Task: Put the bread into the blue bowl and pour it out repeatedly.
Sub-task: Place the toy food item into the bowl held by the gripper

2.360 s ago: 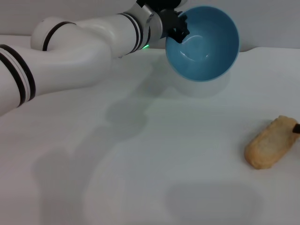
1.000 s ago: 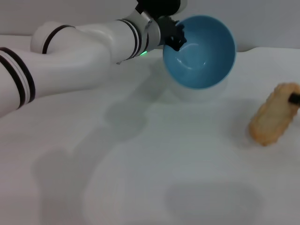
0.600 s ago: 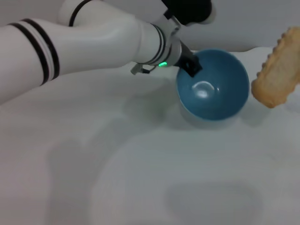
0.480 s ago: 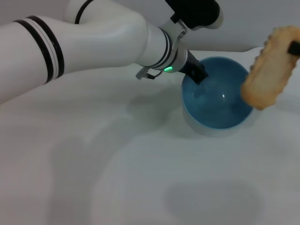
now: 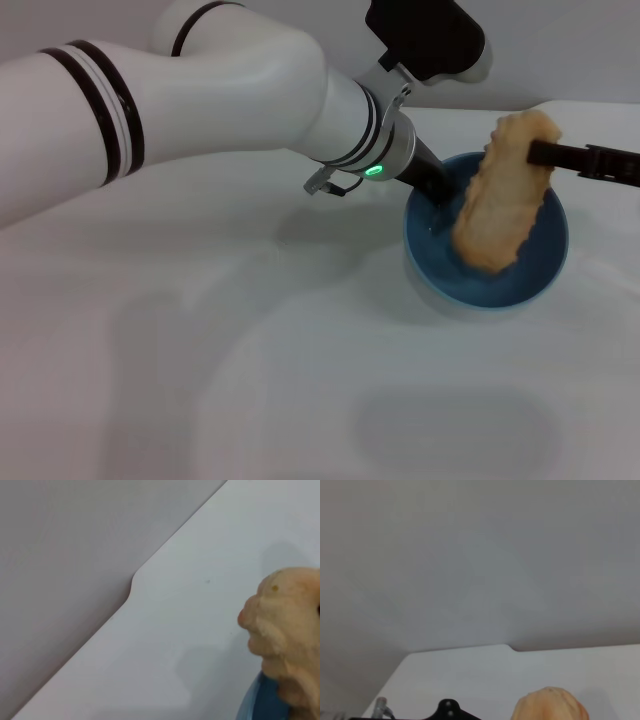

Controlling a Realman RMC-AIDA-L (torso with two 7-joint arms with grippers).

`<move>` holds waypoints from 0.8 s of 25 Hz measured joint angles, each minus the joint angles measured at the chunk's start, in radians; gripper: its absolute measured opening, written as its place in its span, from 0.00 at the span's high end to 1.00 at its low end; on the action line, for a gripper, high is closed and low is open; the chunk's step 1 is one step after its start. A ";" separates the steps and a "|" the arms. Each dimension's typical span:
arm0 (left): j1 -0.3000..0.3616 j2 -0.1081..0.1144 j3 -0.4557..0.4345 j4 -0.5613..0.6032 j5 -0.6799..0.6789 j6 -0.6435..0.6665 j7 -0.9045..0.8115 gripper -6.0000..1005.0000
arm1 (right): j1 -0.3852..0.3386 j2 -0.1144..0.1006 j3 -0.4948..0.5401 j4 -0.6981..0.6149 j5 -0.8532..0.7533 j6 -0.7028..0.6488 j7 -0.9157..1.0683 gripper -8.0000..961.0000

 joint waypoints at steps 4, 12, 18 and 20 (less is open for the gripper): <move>0.001 0.000 0.001 -0.001 -0.006 0.000 0.000 1.00 | 0.011 0.003 -0.018 0.028 0.004 0.028 -0.014 0.87; 0.006 0.000 -0.001 -0.010 -0.015 -0.004 0.000 1.00 | 0.011 0.013 -0.031 0.037 0.015 0.012 -0.083 0.80; 0.008 0.001 -0.004 -0.013 -0.017 -0.004 0.000 1.00 | -0.019 0.007 -0.017 0.006 0.074 -0.063 -0.083 0.63; 0.008 0.002 -0.007 -0.017 -0.017 -0.003 0.000 1.00 | -0.039 0.001 -0.017 -0.013 0.119 -0.096 -0.083 0.57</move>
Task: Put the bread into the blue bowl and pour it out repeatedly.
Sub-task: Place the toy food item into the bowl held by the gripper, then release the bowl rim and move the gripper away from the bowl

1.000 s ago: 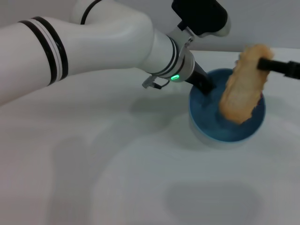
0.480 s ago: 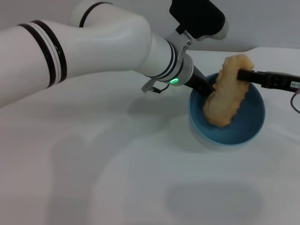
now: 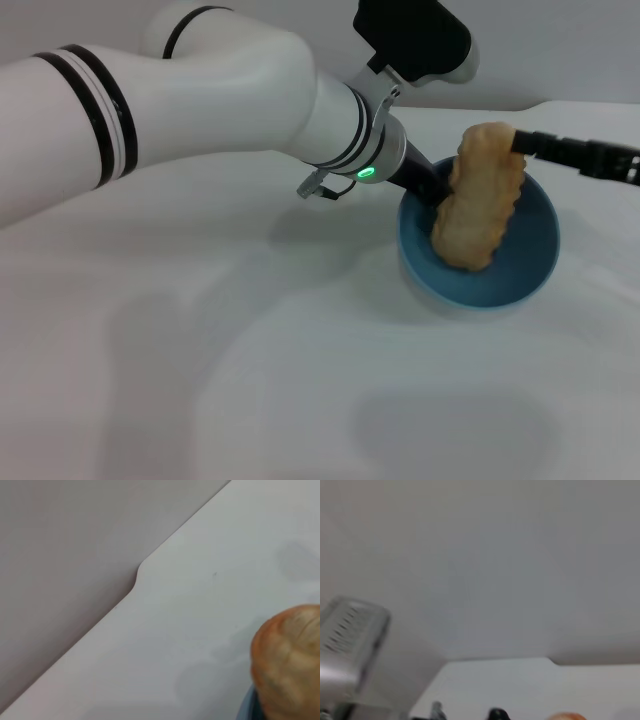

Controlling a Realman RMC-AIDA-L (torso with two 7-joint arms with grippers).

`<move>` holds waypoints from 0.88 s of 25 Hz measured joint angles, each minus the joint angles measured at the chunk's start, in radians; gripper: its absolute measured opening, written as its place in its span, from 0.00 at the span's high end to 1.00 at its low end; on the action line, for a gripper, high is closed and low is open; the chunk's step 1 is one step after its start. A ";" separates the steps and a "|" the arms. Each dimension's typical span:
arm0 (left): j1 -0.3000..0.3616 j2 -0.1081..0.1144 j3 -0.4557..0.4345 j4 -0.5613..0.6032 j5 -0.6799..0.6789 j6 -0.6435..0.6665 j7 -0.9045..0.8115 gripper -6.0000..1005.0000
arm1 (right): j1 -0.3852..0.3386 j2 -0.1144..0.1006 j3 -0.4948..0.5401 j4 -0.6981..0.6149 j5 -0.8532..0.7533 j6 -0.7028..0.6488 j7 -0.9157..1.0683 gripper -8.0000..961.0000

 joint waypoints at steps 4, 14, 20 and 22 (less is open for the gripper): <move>0.001 0.000 -0.002 -0.011 0.000 -0.001 0.000 1.00 | -0.037 -0.014 0.003 -0.020 0.070 -0.050 0.005 0.46; -0.002 -0.001 0.002 -0.011 -0.149 0.058 0.000 1.00 | -0.106 -0.026 0.168 -0.023 0.121 -0.059 -0.005 0.46; 0.002 -0.003 0.070 -0.009 -0.276 0.063 0.000 1.00 | -0.120 -0.026 0.182 -0.016 0.114 -0.041 -0.006 0.46; 0.002 -0.004 0.116 -0.014 -0.302 0.035 0.000 1.00 | -0.120 -0.022 0.179 -0.015 0.114 -0.032 -0.007 0.46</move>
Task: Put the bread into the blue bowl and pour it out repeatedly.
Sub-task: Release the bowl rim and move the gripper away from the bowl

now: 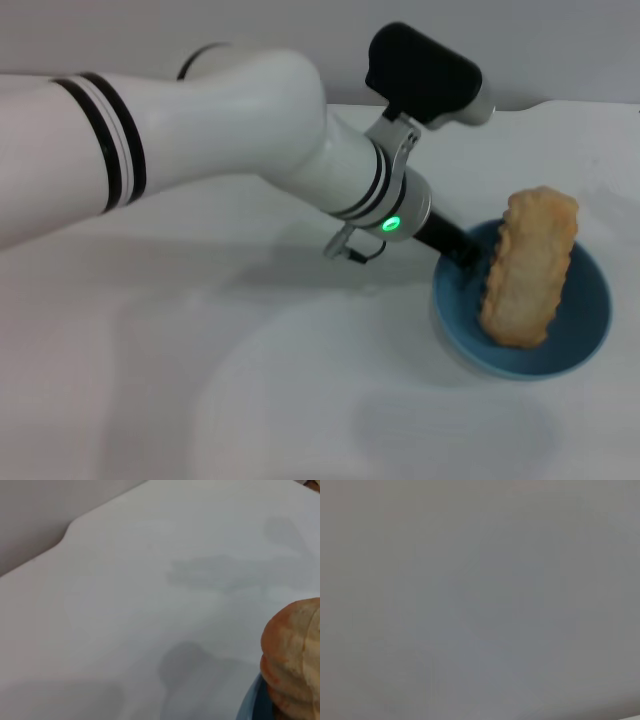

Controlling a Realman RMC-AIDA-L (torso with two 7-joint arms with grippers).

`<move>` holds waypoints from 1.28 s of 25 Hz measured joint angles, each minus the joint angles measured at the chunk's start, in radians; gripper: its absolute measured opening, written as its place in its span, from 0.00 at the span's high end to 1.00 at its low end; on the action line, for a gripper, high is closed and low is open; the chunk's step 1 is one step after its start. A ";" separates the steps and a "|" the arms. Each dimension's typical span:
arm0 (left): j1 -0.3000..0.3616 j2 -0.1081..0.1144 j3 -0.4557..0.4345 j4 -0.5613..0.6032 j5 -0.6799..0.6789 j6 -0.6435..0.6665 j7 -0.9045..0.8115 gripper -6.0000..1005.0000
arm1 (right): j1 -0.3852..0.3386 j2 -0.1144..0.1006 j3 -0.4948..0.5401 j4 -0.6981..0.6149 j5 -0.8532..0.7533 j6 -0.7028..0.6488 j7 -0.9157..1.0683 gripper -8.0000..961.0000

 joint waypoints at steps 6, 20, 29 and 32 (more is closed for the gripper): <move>0.032 0.000 0.047 -0.010 -0.030 -0.050 0.000 1.00 | 0.006 0.001 0.000 0.039 -0.002 0.024 -0.017 0.46; 0.058 0.000 0.097 -0.023 -0.036 -0.053 0.011 1.00 | 0.011 0.003 0.000 0.068 -0.003 0.054 -0.028 0.46; 0.054 0.000 0.114 -0.023 -0.030 -0.052 0.013 0.96 | 0.013 0.004 0.000 0.087 -0.003 0.055 -0.028 0.46; 0.053 0.003 0.114 -0.023 -0.030 -0.049 0.013 0.95 | 0.013 0.004 0.000 0.087 -0.003 0.055 -0.027 0.46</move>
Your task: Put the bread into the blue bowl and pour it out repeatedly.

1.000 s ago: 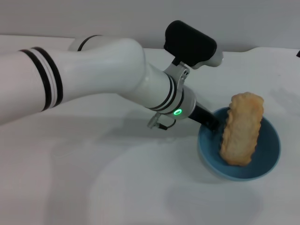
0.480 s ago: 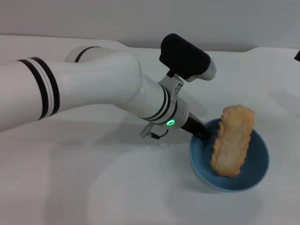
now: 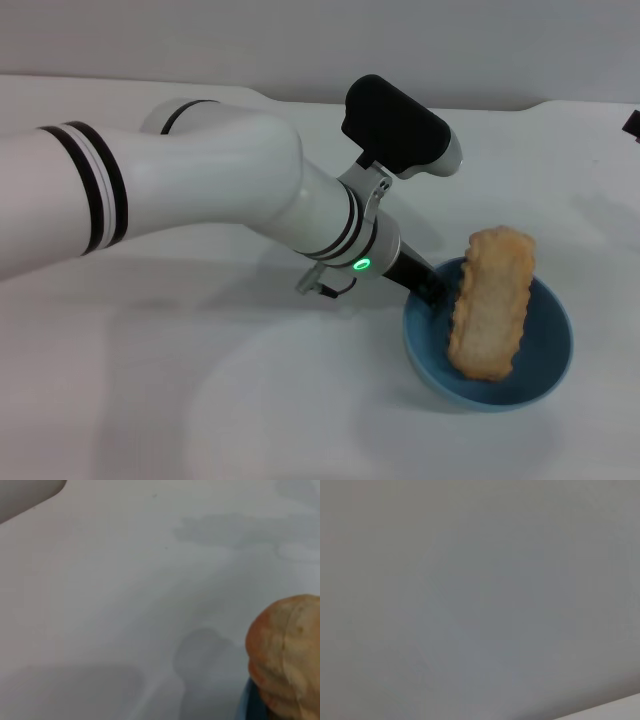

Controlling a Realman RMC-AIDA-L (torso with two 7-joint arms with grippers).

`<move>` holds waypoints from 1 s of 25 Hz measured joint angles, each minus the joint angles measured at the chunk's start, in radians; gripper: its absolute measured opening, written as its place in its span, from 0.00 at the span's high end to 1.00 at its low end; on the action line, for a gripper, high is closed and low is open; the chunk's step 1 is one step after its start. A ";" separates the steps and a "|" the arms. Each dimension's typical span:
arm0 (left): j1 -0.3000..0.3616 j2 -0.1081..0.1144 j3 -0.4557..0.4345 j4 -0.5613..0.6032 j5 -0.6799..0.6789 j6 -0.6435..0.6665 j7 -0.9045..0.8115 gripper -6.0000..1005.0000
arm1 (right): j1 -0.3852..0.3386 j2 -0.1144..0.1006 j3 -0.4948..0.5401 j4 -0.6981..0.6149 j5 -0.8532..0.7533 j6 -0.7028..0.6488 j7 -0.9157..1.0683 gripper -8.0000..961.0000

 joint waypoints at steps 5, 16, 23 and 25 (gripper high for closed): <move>0.000 0.003 -0.007 0.007 0.001 0.005 0.000 0.93 | -0.001 0.000 0.000 0.000 0.000 0.000 -0.001 0.46; 0.008 0.012 -0.090 0.016 0.027 -0.001 0.001 0.45 | -0.013 0.000 0.008 -0.001 0.000 0.020 -0.079 0.46; 0.053 0.014 -0.260 0.107 0.170 0.046 0.001 0.31 | -0.023 0.001 0.011 -0.001 0.002 0.030 -0.095 0.46; 0.073 0.014 -0.295 0.142 0.206 0.041 0.001 0.29 | -0.026 0.004 0.014 -0.001 0.008 0.036 -0.128 0.46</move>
